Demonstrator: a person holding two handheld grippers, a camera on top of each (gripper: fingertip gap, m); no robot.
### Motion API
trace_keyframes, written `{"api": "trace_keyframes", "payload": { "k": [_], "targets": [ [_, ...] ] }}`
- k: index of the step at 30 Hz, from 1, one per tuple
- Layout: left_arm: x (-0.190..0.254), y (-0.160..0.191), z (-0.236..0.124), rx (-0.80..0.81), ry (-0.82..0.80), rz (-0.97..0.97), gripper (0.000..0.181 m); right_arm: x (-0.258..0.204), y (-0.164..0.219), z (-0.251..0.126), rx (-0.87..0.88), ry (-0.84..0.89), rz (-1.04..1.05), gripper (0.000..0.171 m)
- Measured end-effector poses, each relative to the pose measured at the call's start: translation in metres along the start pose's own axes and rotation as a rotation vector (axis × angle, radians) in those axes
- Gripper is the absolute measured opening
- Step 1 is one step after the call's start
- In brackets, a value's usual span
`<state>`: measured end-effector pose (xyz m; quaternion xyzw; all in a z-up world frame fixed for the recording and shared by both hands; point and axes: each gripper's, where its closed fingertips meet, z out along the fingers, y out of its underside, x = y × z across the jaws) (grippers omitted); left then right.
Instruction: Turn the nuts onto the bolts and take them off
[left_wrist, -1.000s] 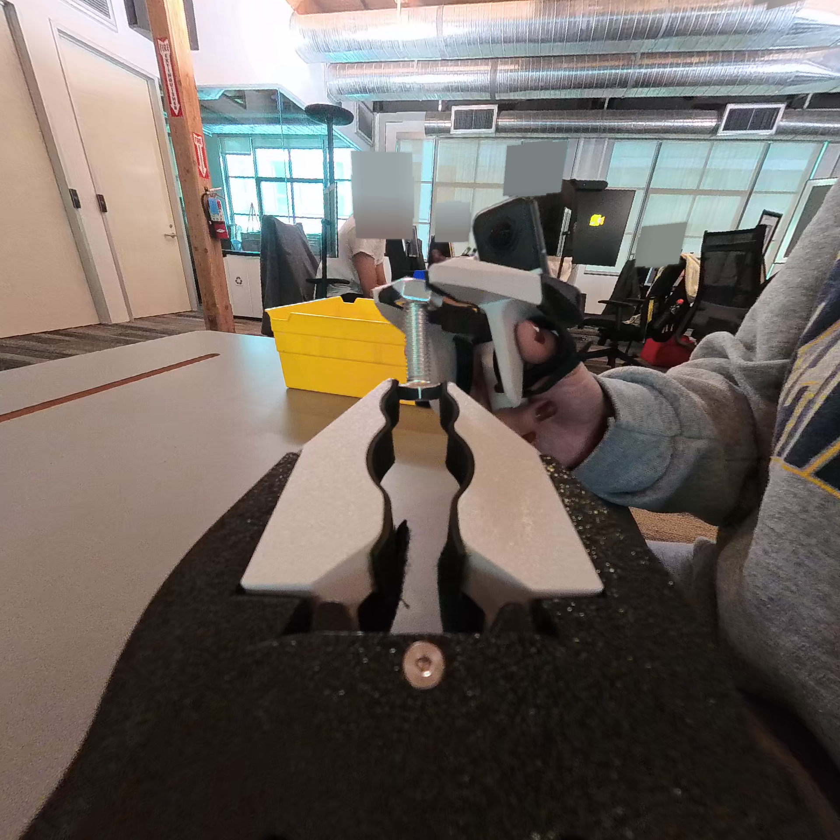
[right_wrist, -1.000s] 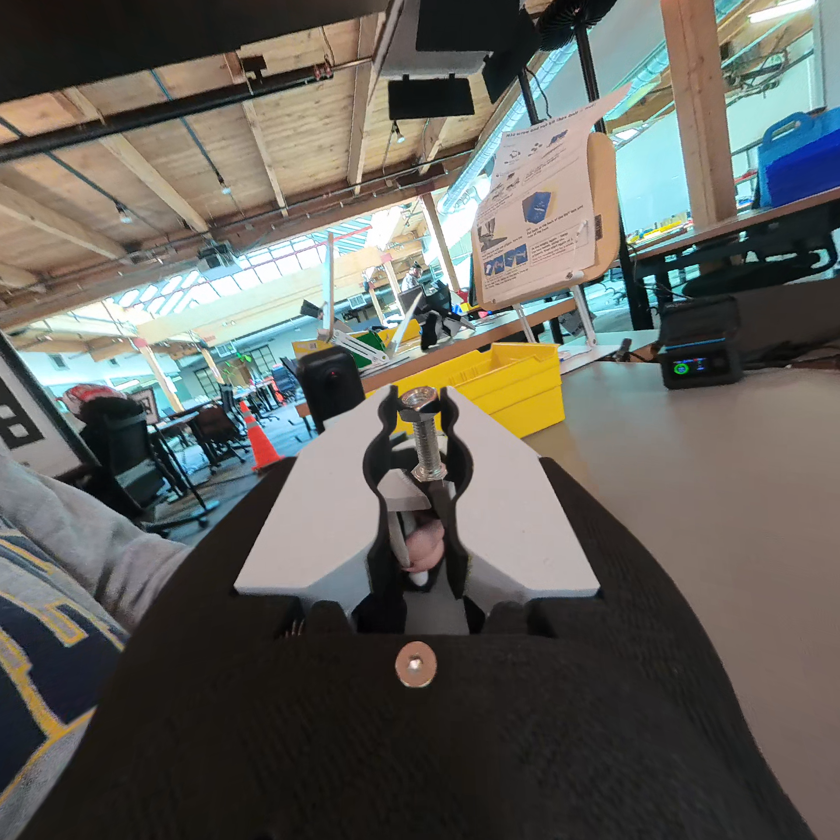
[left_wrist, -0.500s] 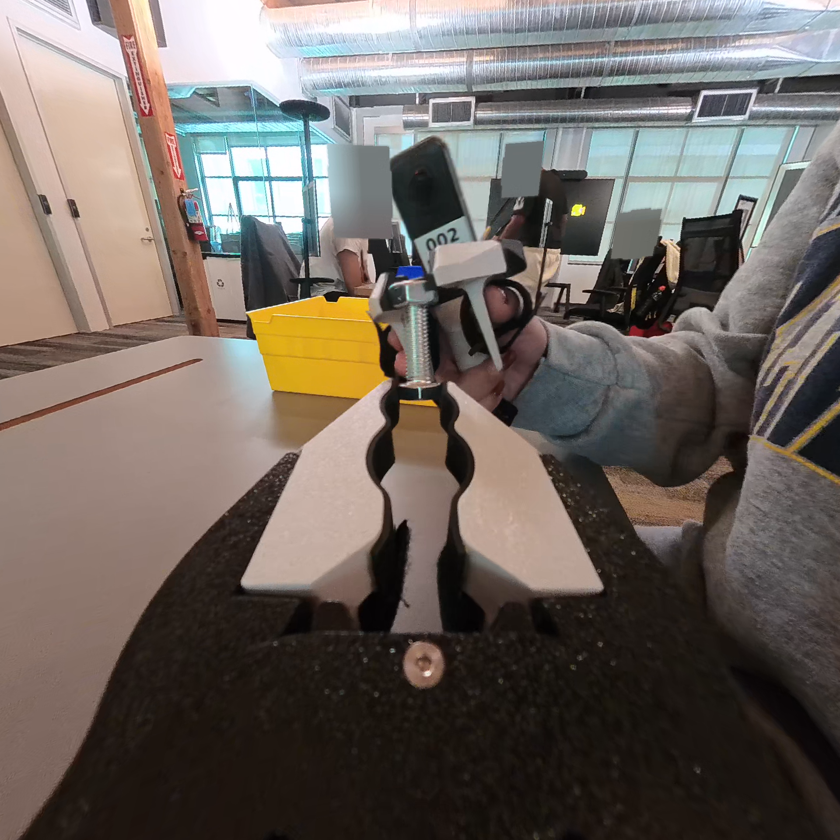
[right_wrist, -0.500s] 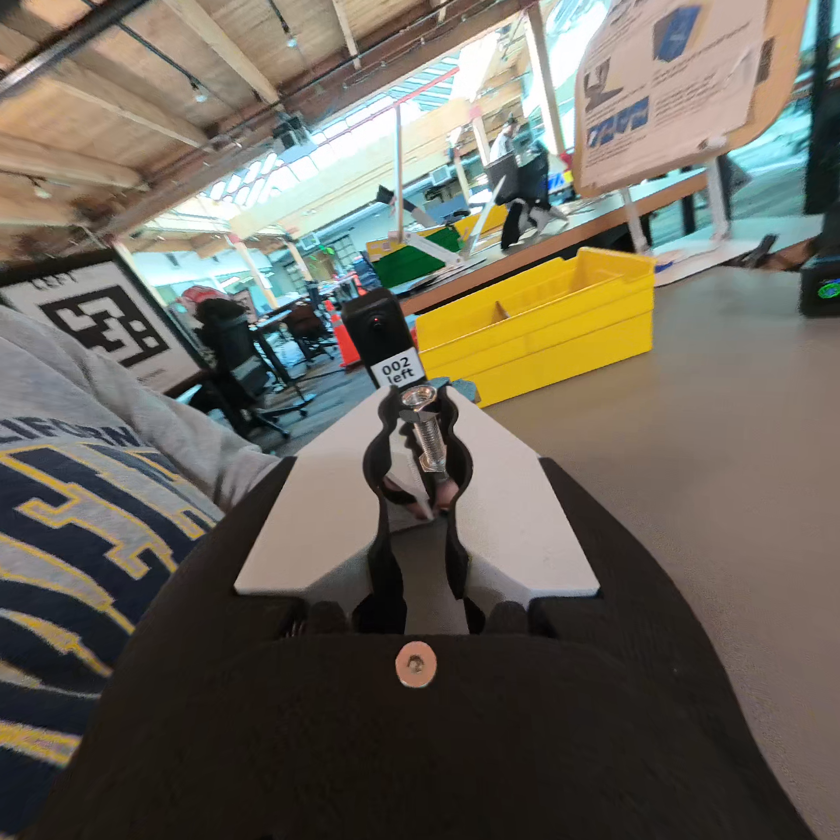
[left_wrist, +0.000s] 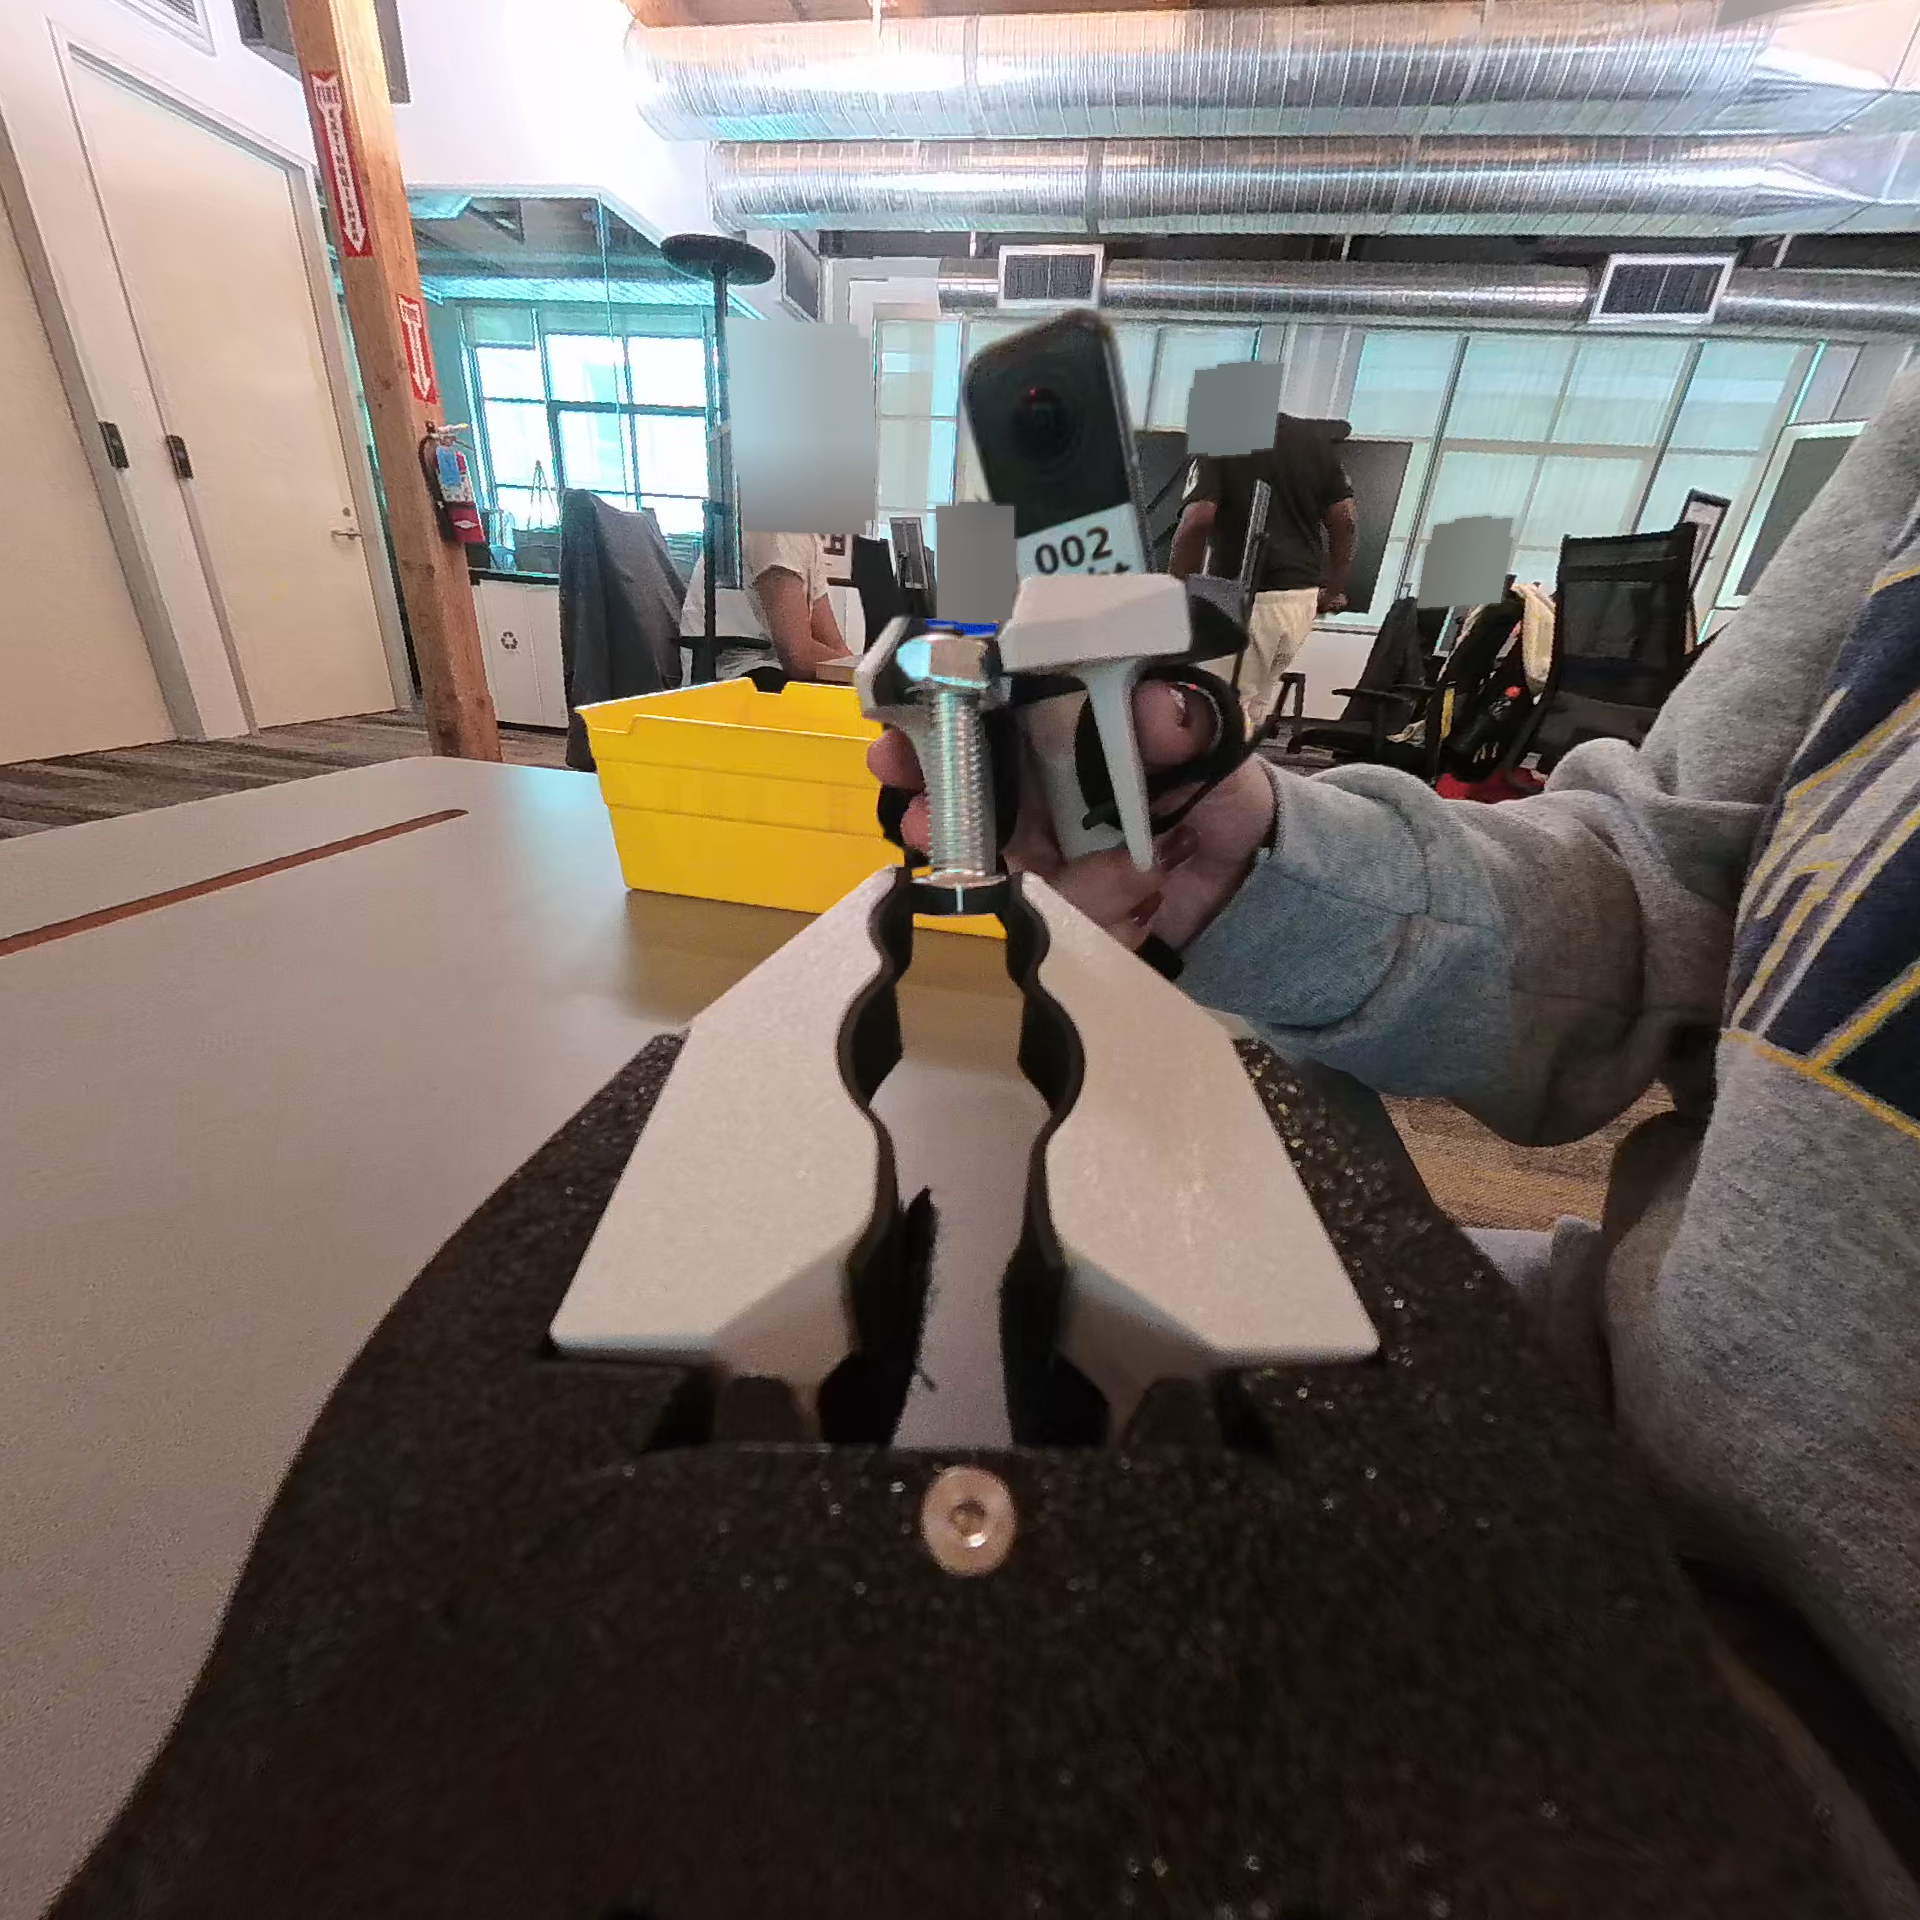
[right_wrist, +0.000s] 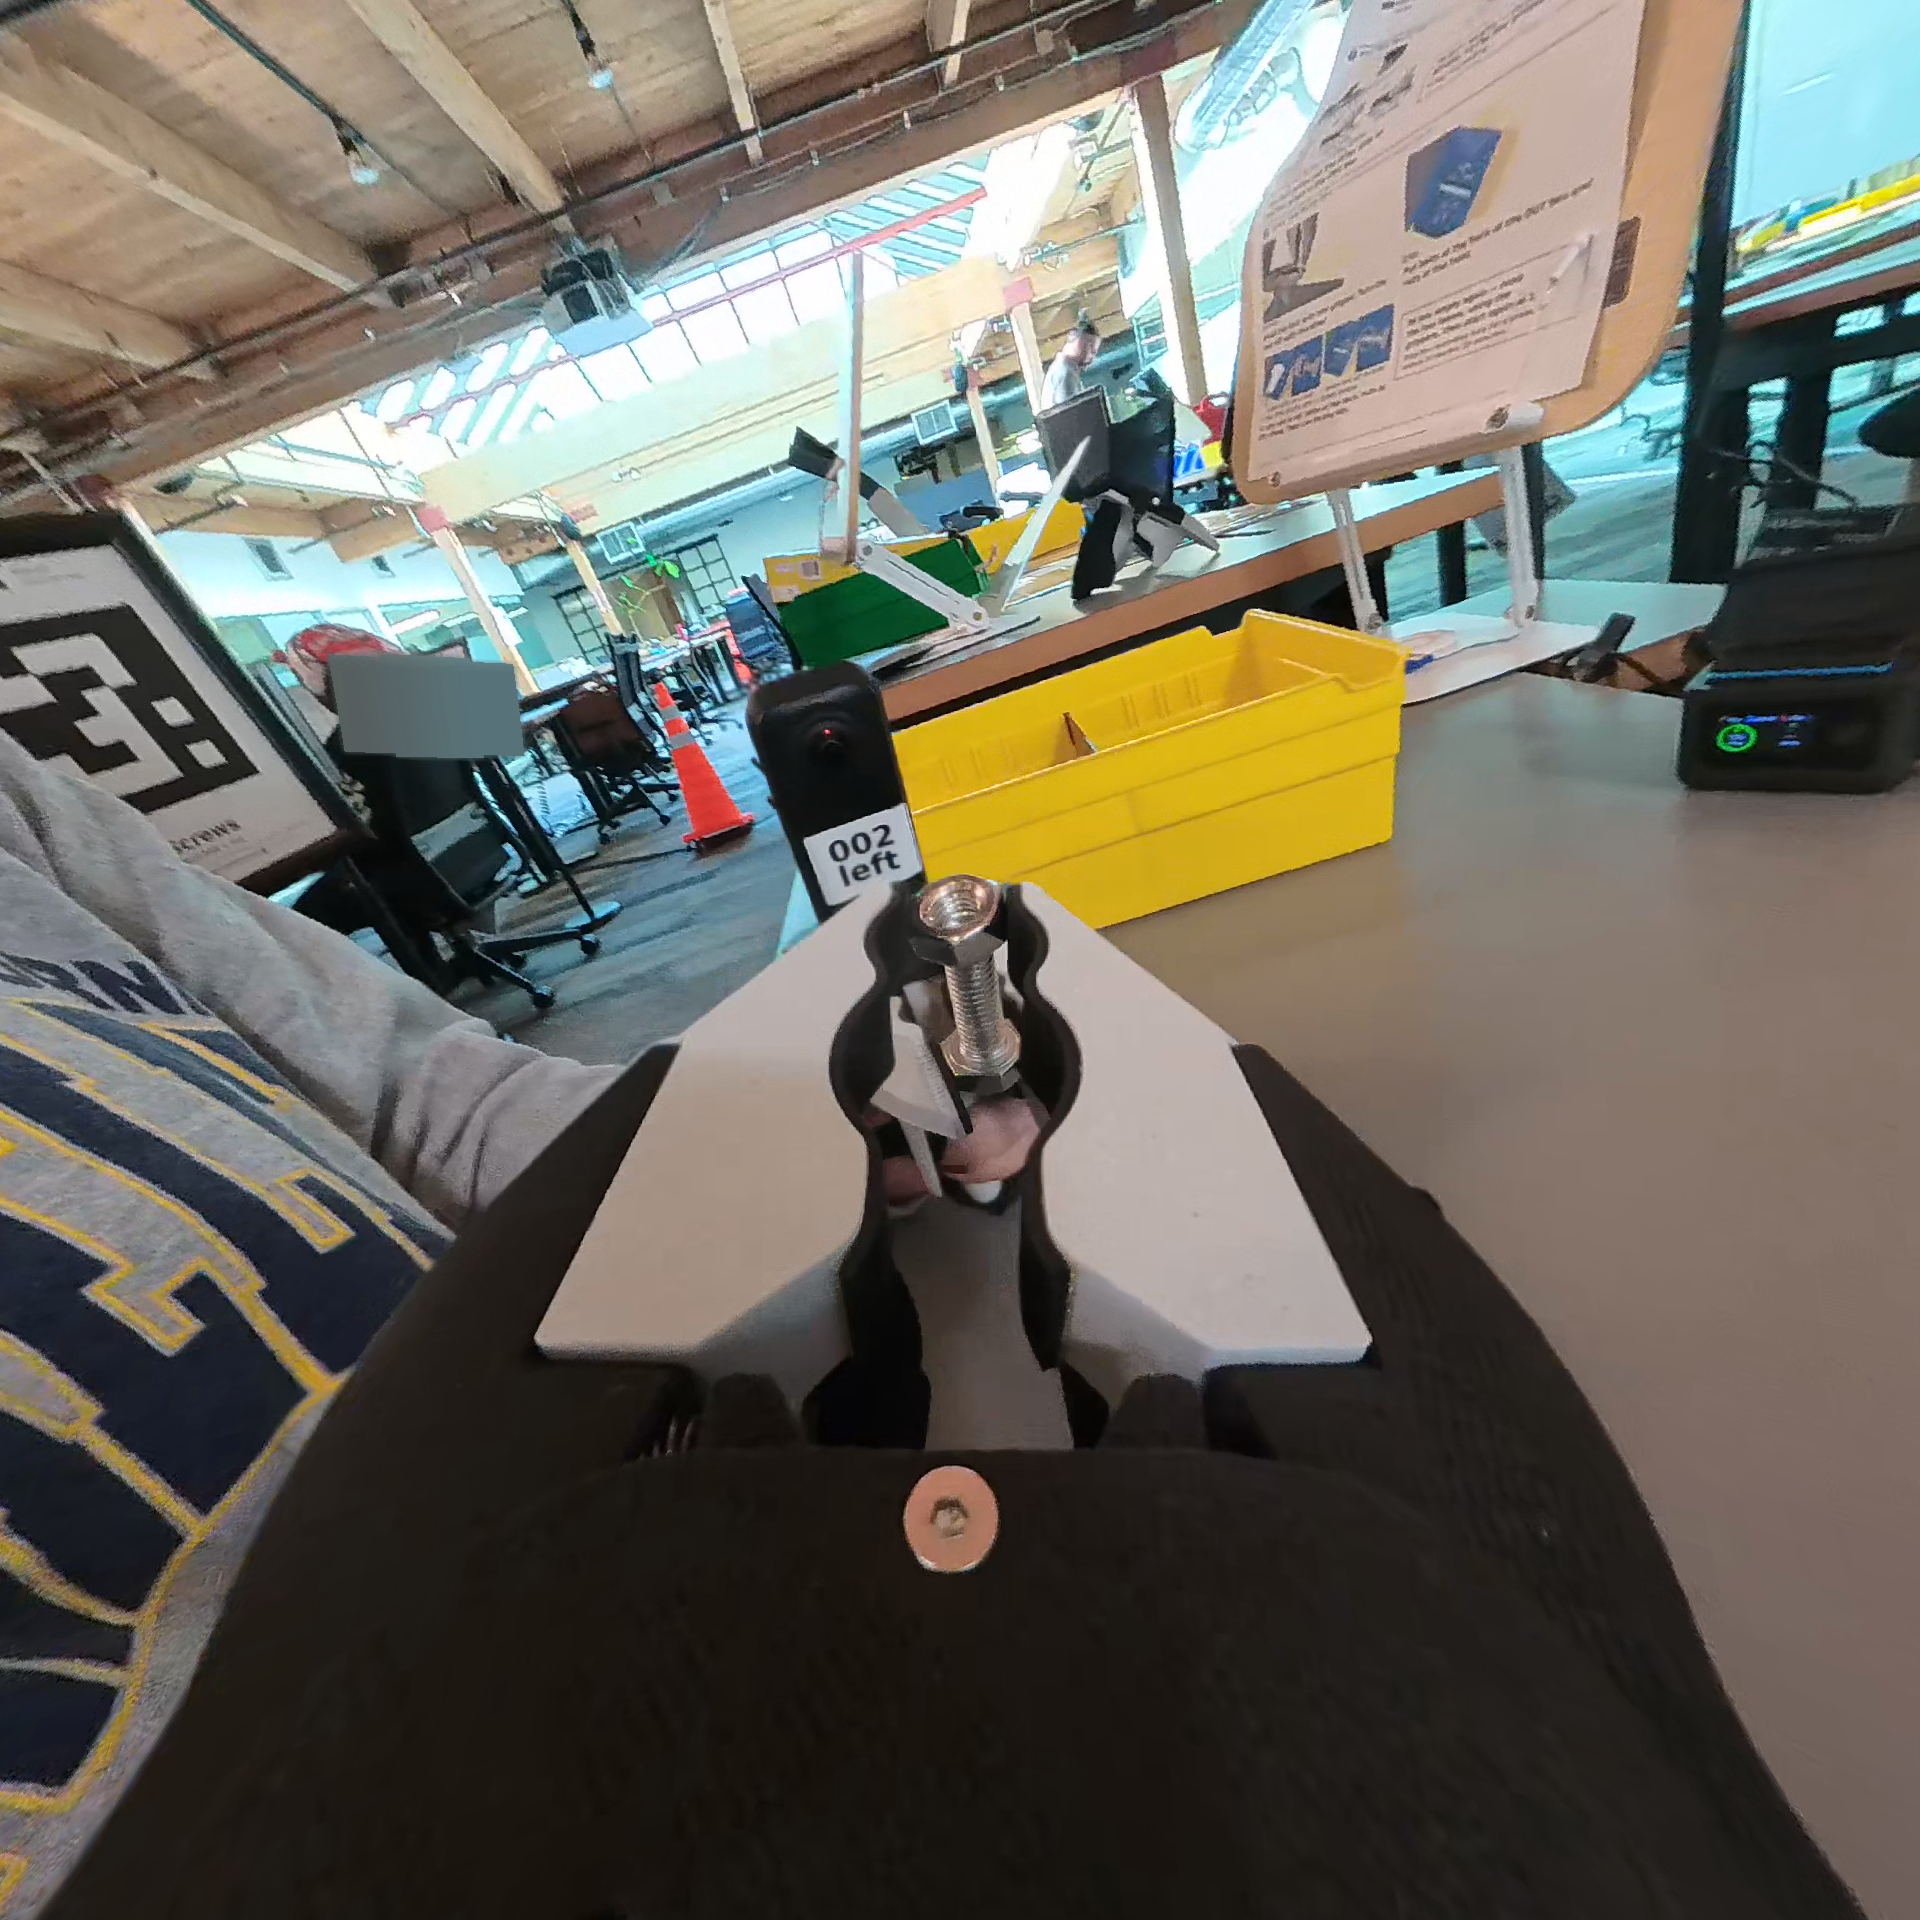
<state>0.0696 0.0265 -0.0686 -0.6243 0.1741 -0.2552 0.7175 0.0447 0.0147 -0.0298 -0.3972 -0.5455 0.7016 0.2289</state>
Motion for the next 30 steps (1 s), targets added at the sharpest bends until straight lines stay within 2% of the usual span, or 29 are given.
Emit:
{"api": "trace_keyframes", "payload": {
  "k": [6, 13, 18, 23, 26, 30],
  "targets": [
    [-0.001, -0.001, -0.001, 0.008, 0.001, -0.010, 0.015, 0.000, -0.002, 0.000, -0.007, 0.024, -0.052, 0.019],
    [0.002, -0.002, -0.001, 0.019, 0.022, -0.017, 0.015, -0.007, -0.005, 0.001, 0.004, 0.011, -0.172, 0.031],
    [0.011, -0.002, 0.000, 0.022, 0.082, -0.028, 0.015, -0.011, -0.004, 0.004, -0.010, -0.013, -0.237, 0.016],
    [0.011, -0.002, 0.000, 0.019, 0.083, -0.031, 0.015, -0.010, -0.003, 0.004, -0.067, -0.023, -0.269, 0.016],
    [0.006, -0.003, -0.001, 0.023, 0.042, -0.032, 0.015, -0.004, -0.004, 0.006, -0.057, 0.039, -0.253, 0.016],
    [-0.005, -0.003, -0.004, 0.022, -0.032, -0.028, 0.015, 0.008, -0.008, 0.012, 0.024, 0.210, -0.157, 0.016]
  ]
}}
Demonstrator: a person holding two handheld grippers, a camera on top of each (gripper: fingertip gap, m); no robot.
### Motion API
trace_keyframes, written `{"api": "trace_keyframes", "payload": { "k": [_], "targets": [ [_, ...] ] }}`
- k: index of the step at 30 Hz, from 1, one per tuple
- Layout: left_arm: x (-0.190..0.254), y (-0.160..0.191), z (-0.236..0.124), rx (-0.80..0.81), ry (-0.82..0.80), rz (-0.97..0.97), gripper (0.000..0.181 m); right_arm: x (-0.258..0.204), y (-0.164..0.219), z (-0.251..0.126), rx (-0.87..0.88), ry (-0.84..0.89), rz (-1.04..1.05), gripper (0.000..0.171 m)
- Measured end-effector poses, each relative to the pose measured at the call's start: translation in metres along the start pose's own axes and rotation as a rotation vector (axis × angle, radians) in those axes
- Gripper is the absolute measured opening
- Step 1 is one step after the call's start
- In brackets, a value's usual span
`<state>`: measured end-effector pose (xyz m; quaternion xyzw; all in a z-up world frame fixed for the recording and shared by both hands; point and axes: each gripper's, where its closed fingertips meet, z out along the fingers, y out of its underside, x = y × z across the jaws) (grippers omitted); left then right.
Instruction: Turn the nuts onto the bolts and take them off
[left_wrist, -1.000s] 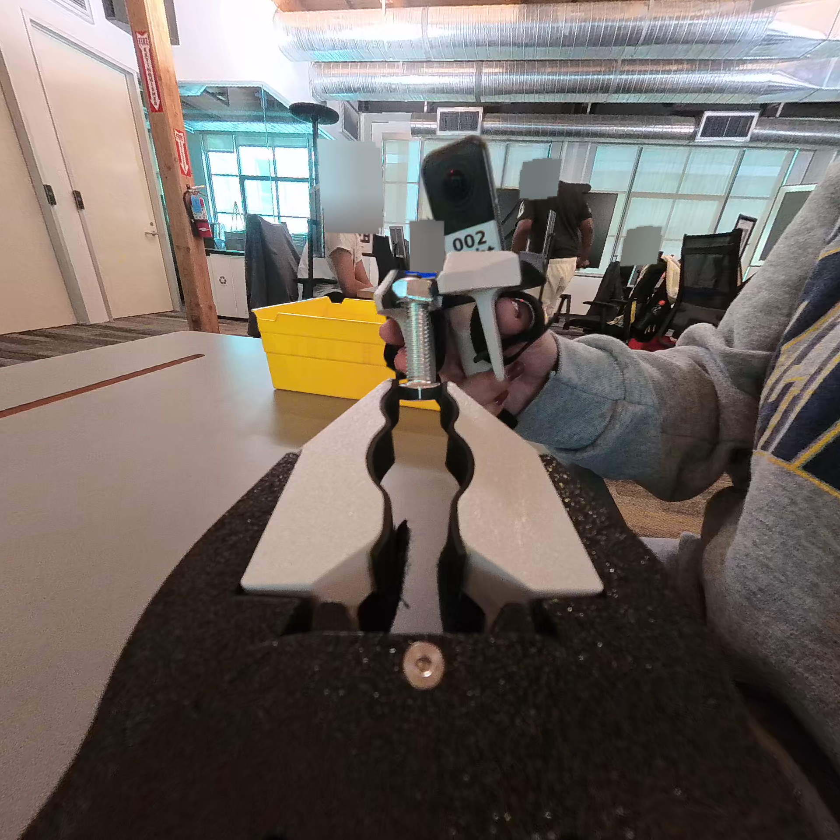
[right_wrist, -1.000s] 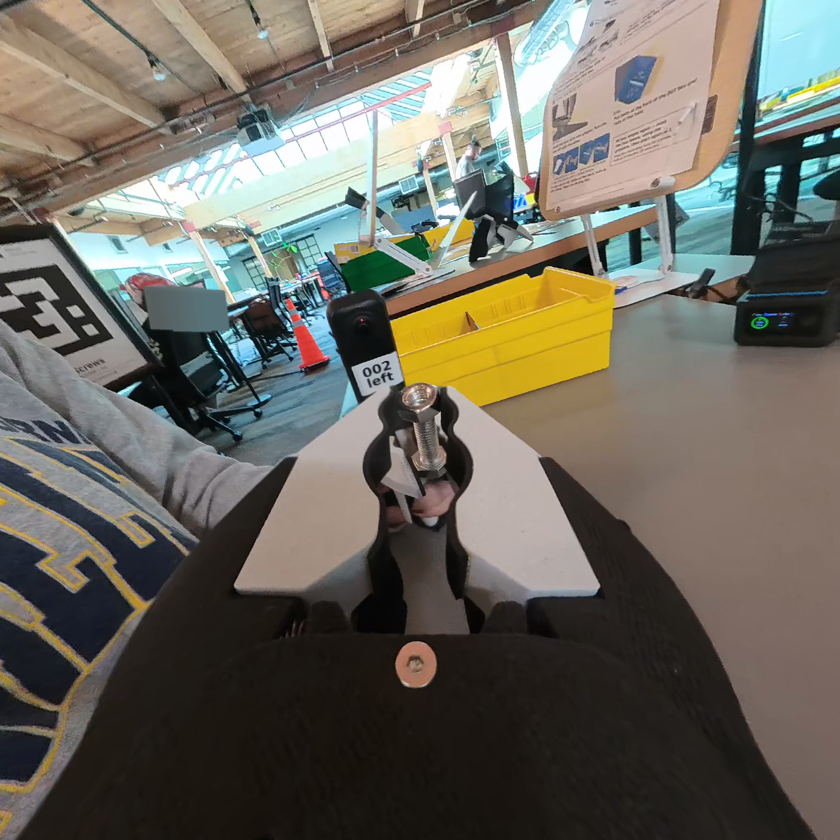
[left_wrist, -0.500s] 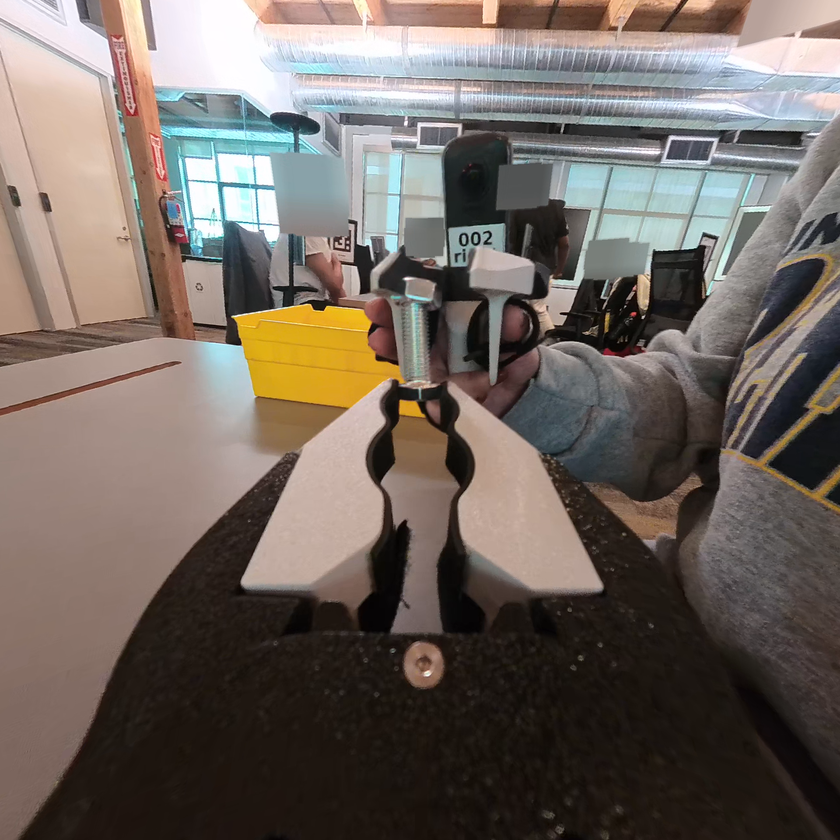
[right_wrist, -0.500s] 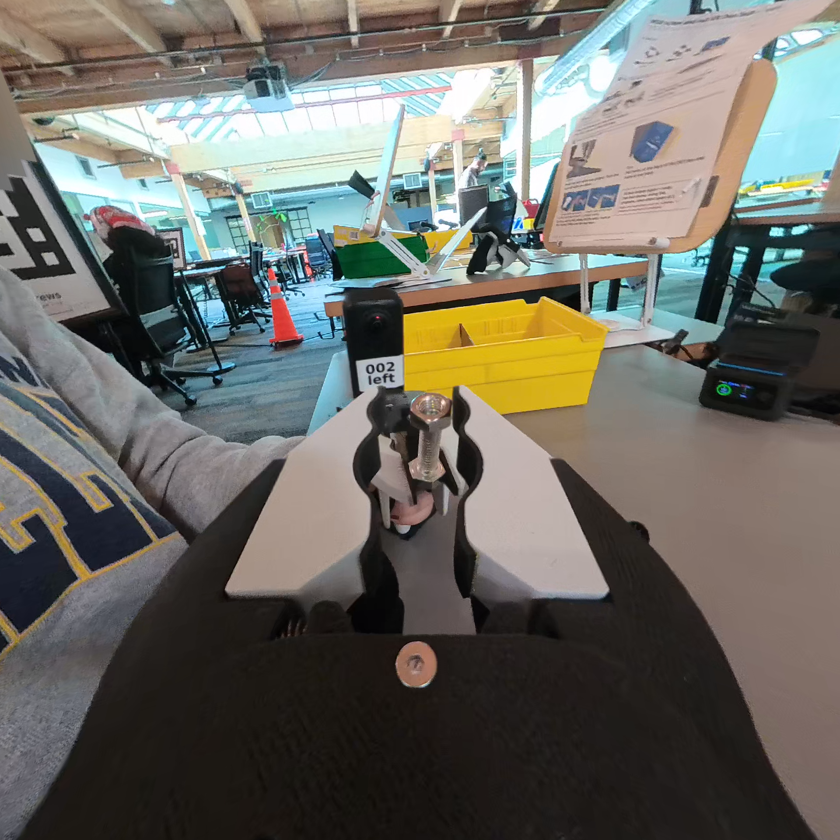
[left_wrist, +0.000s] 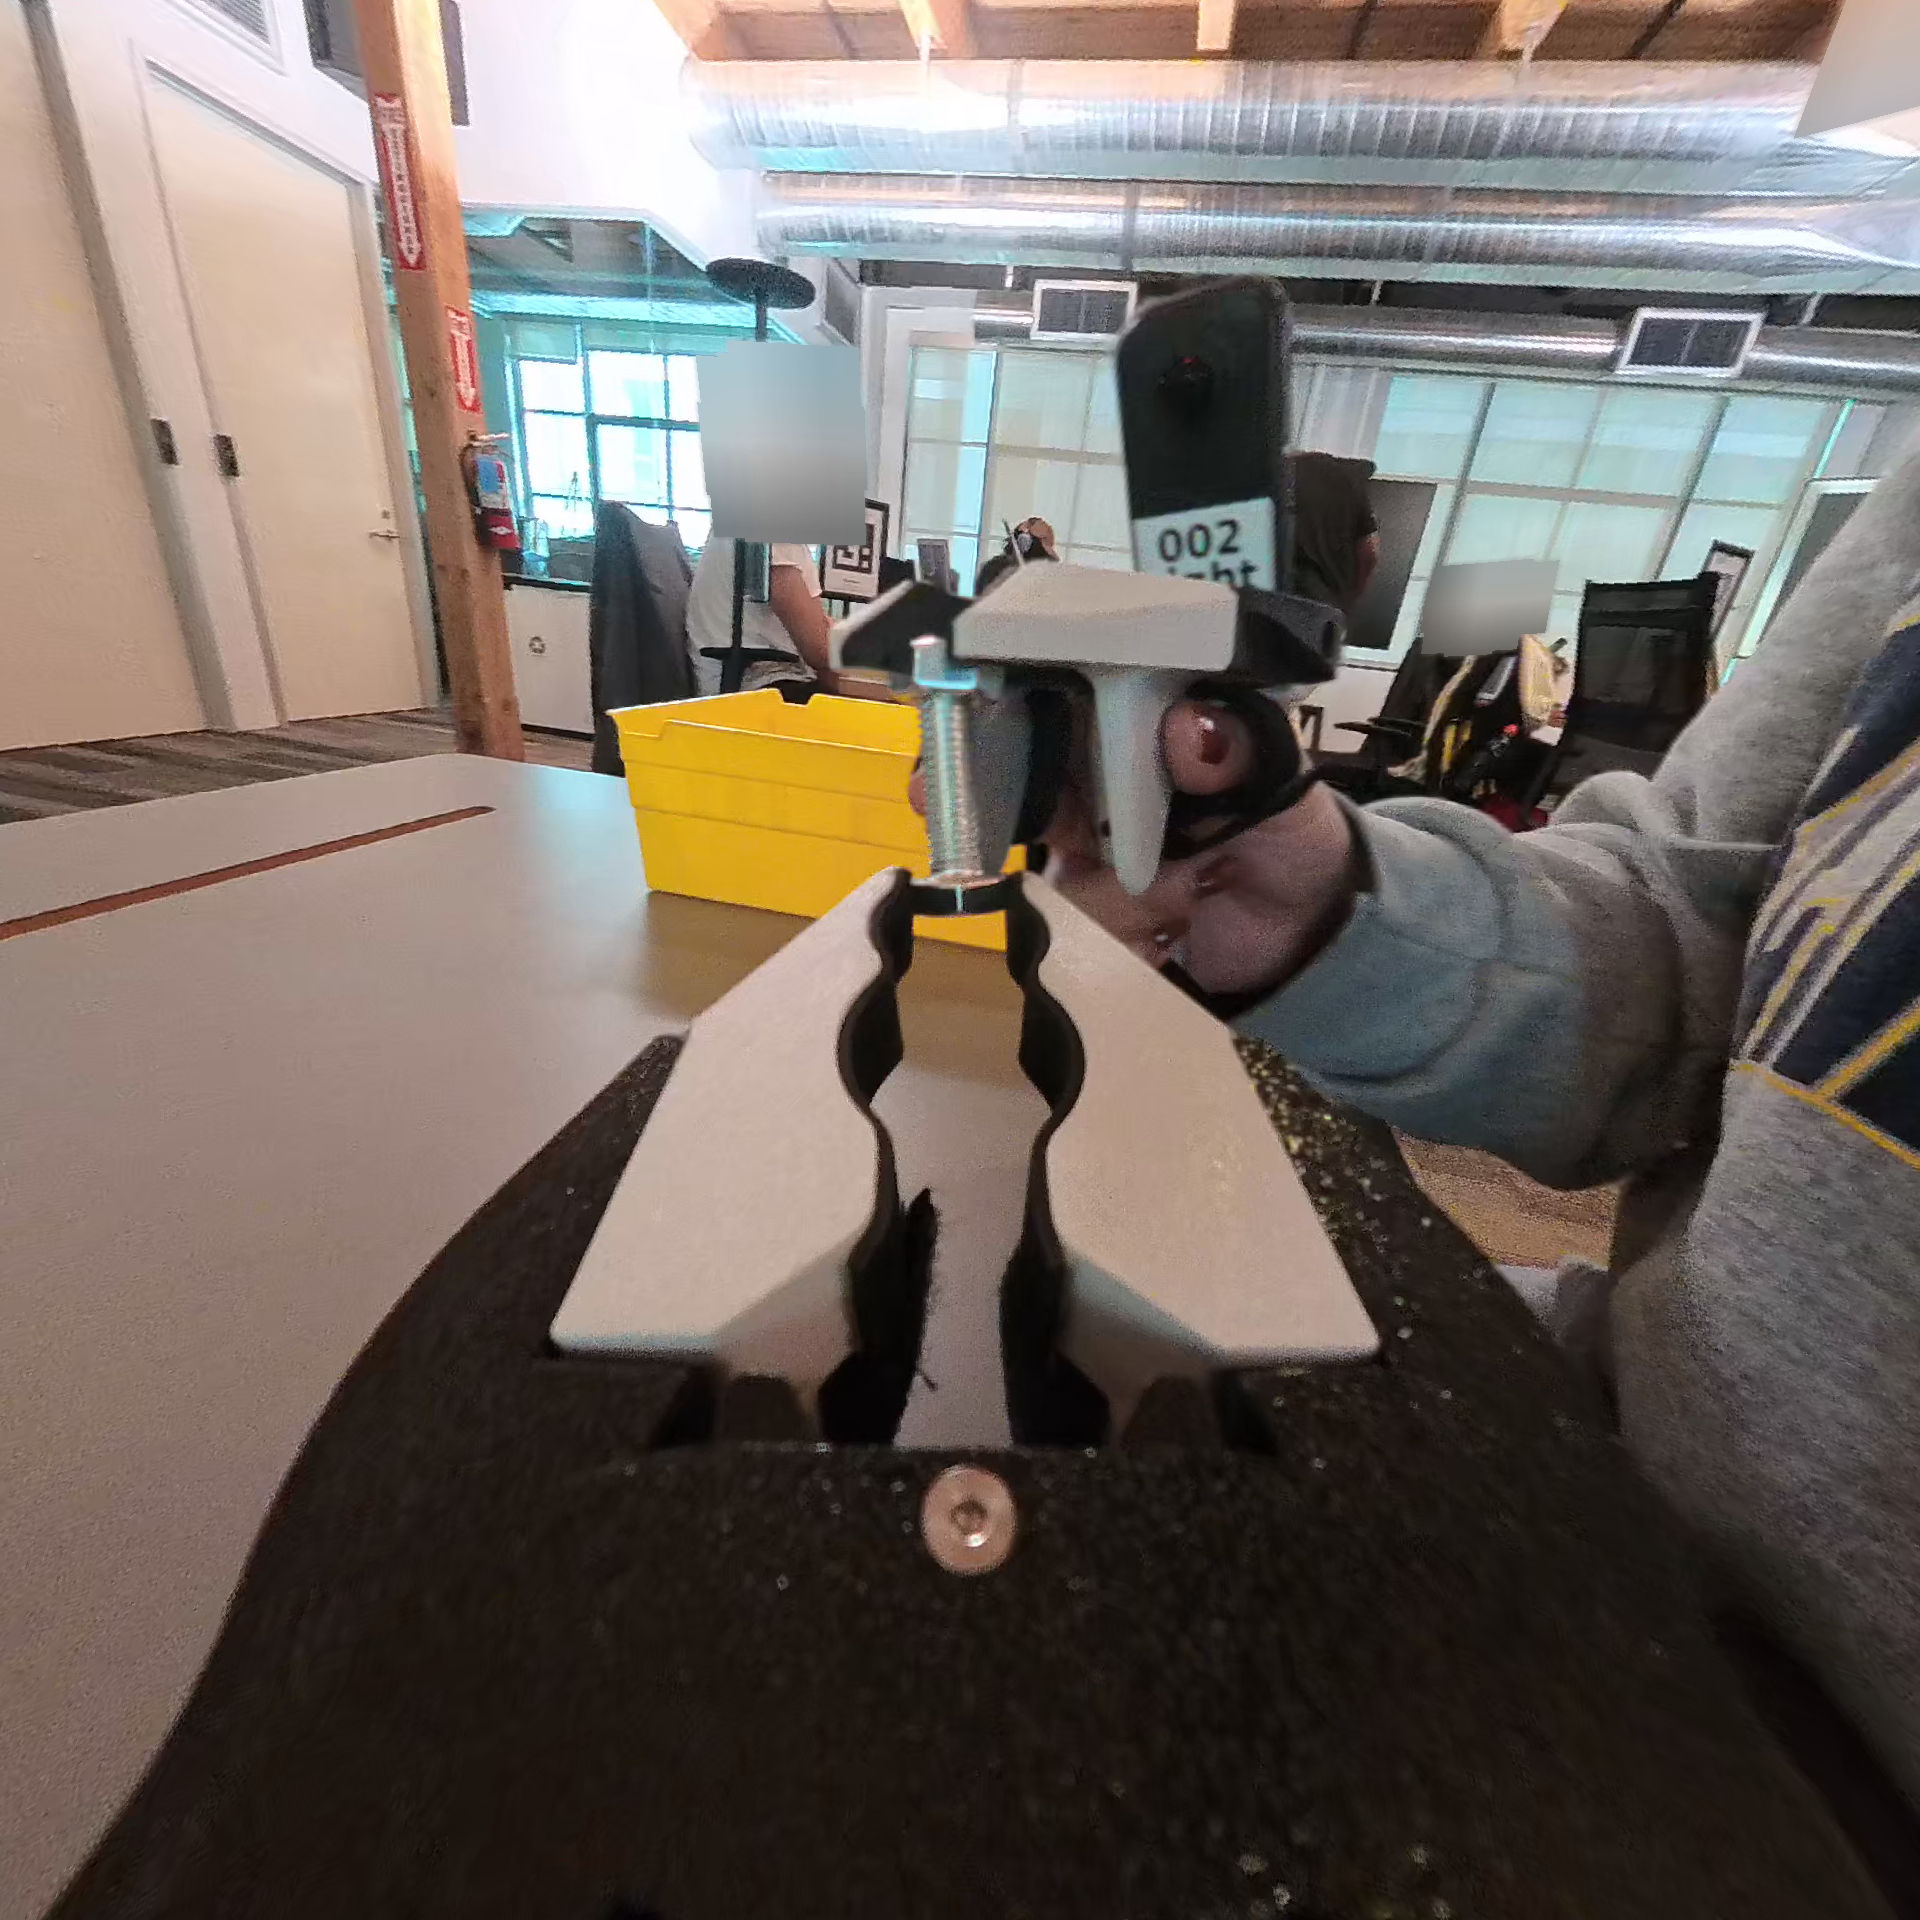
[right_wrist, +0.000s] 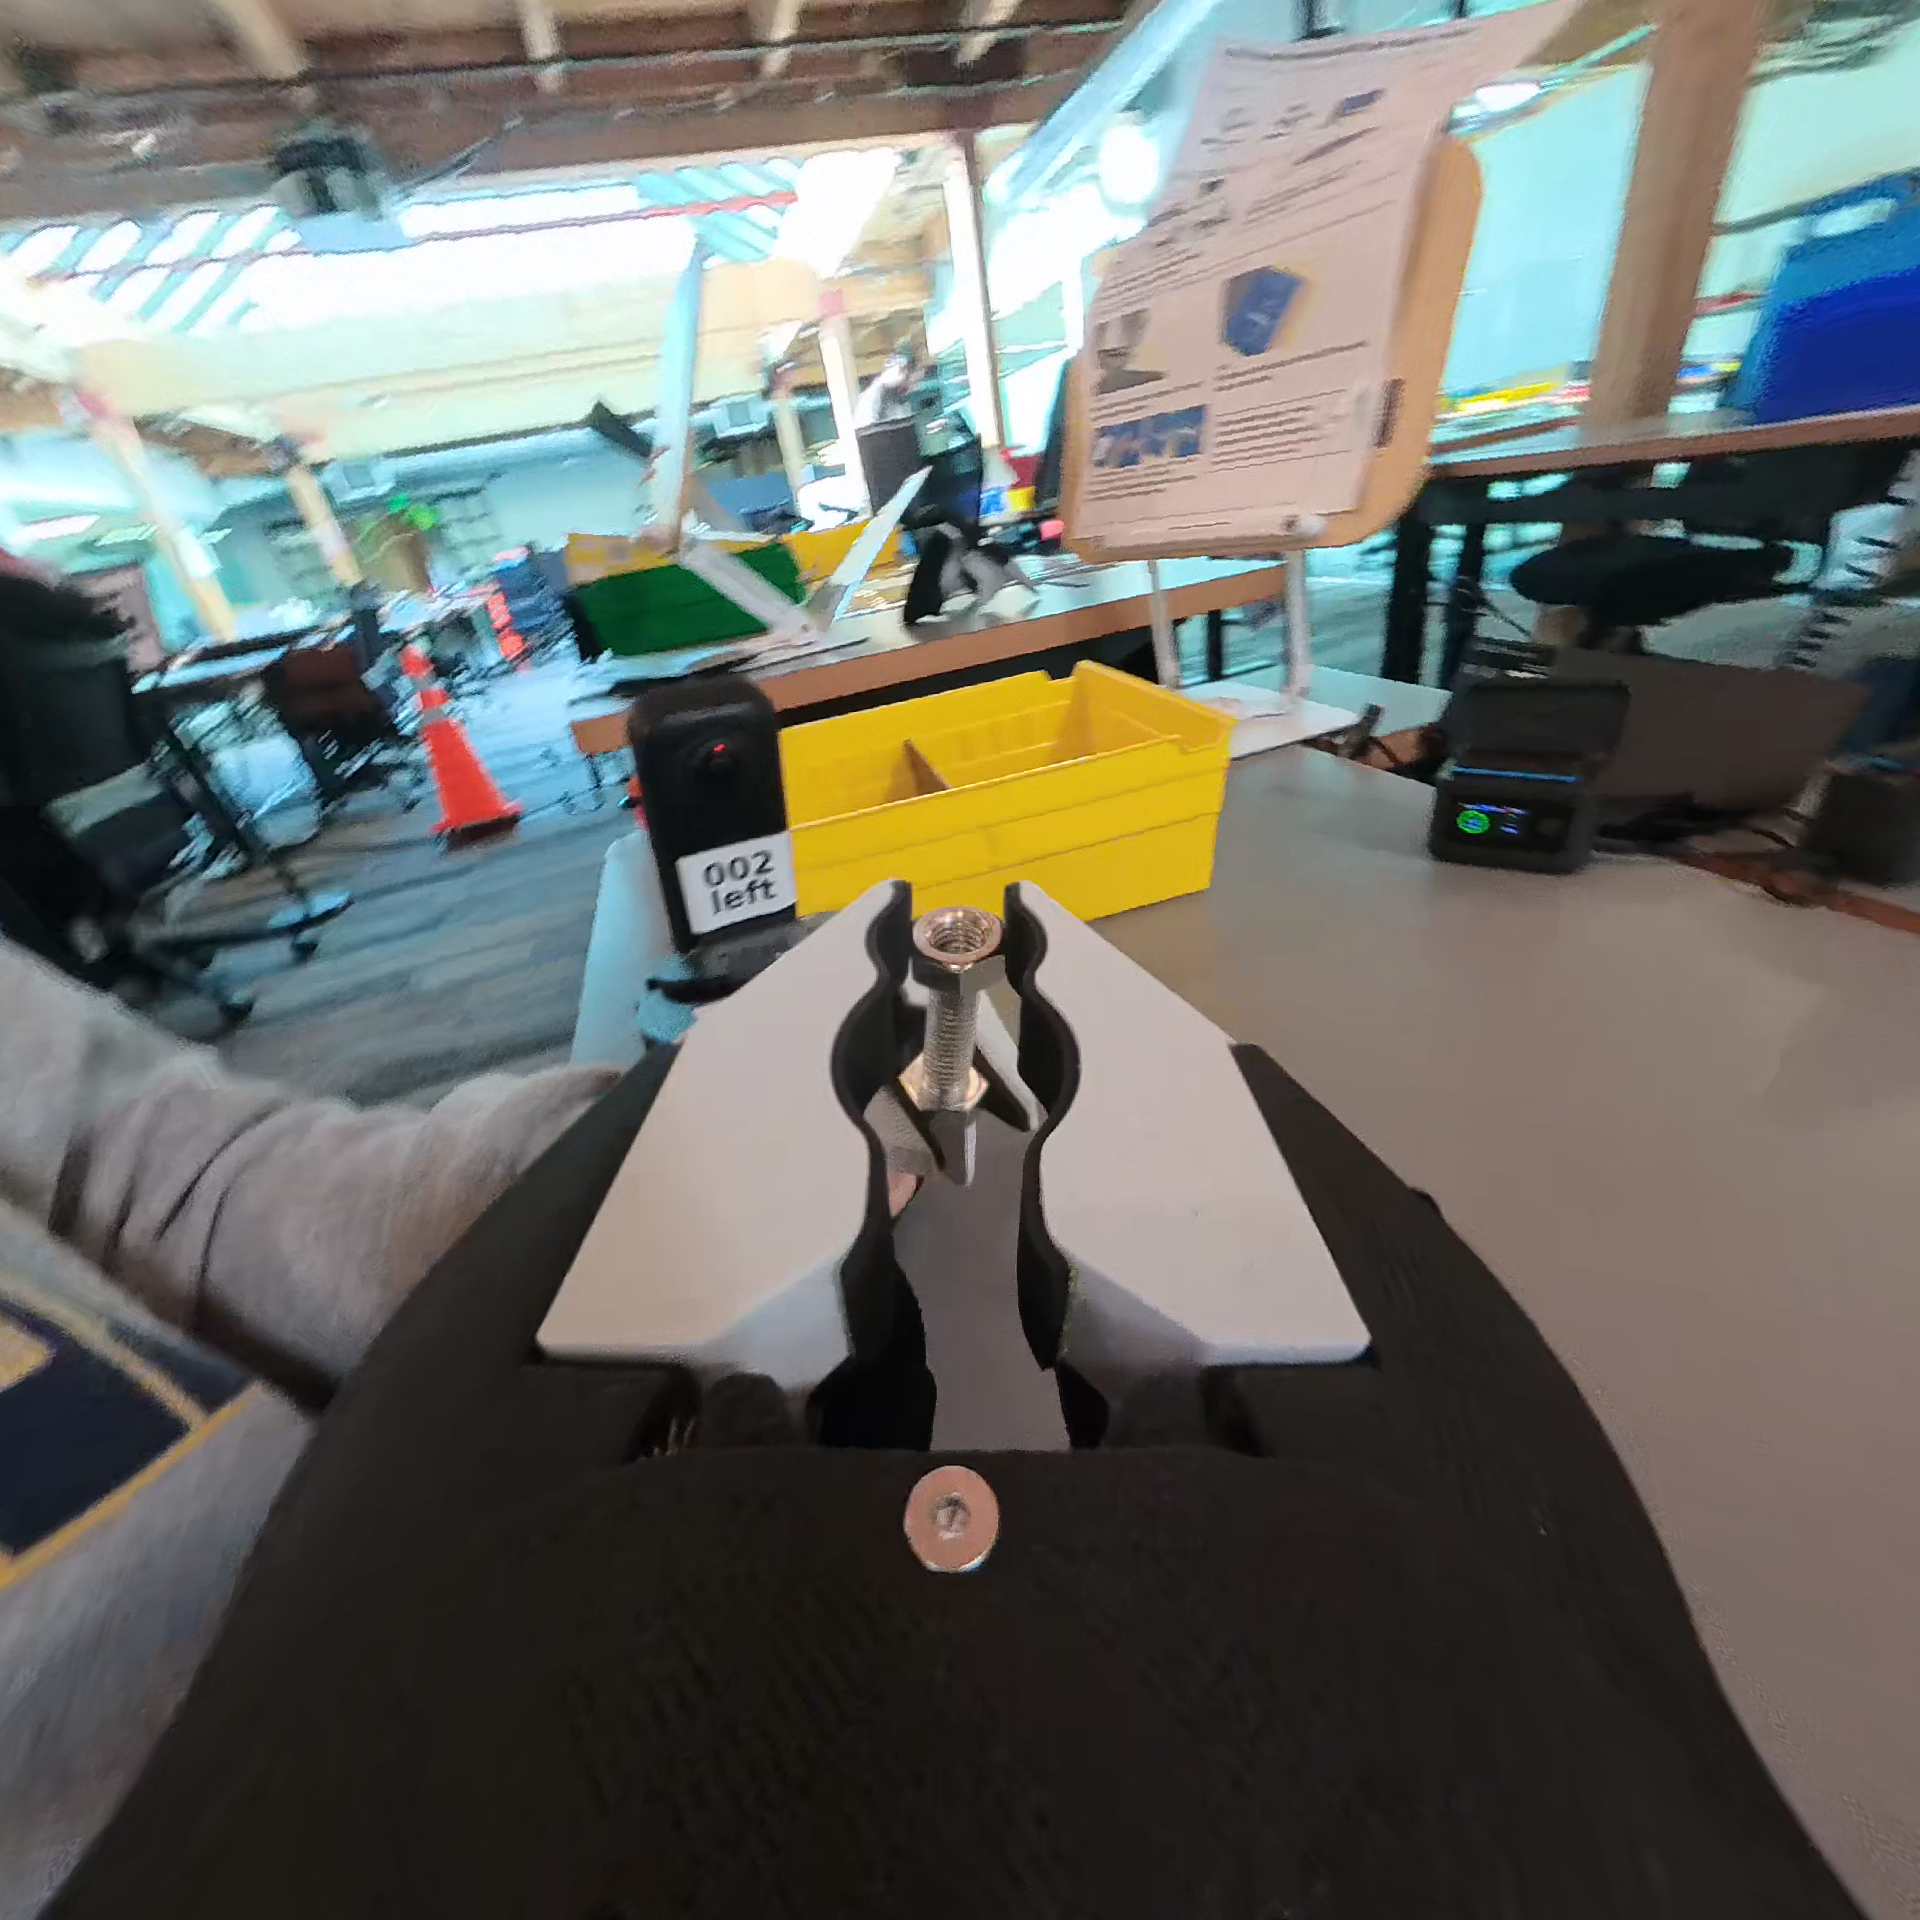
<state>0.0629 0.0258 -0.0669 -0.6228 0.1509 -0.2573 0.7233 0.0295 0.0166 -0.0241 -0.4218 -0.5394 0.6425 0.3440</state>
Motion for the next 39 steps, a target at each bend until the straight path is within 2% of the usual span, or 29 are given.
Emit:
{"api": "trace_keyframes", "payload": {
  "k": [8, 15, 29, 33, 39],
  "targets": [
    [-0.006, 0.005, 0.002, -0.042, -0.068, 0.036, 0.015, 0.010, 0.004, -0.002, 0.010, 0.185, 0.018, 0.017],
    [-0.019, 0.014, 0.008, -0.115, -0.253, 0.133, 0.015, 0.024, 0.008, -0.009, 0.017, 0.371, -0.035, 0.017],
    [-0.019, 0.012, 0.008, -0.085, -0.242, 0.099, 0.015, 0.023, 0.011, -0.010, 0.007, 0.339, -0.021, 0.018],
    [-0.022, 0.008, 0.005, -0.056, -0.242, 0.066, 0.015, 0.019, 0.009, -0.011, 0.047, 0.329, -0.028, 0.028],
    [-0.027, 0.008, 0.003, -0.058, -0.270, 0.058, 0.015, 0.028, 0.015, -0.013, 0.046, 0.337, -0.049, 0.025]
  ]
}}
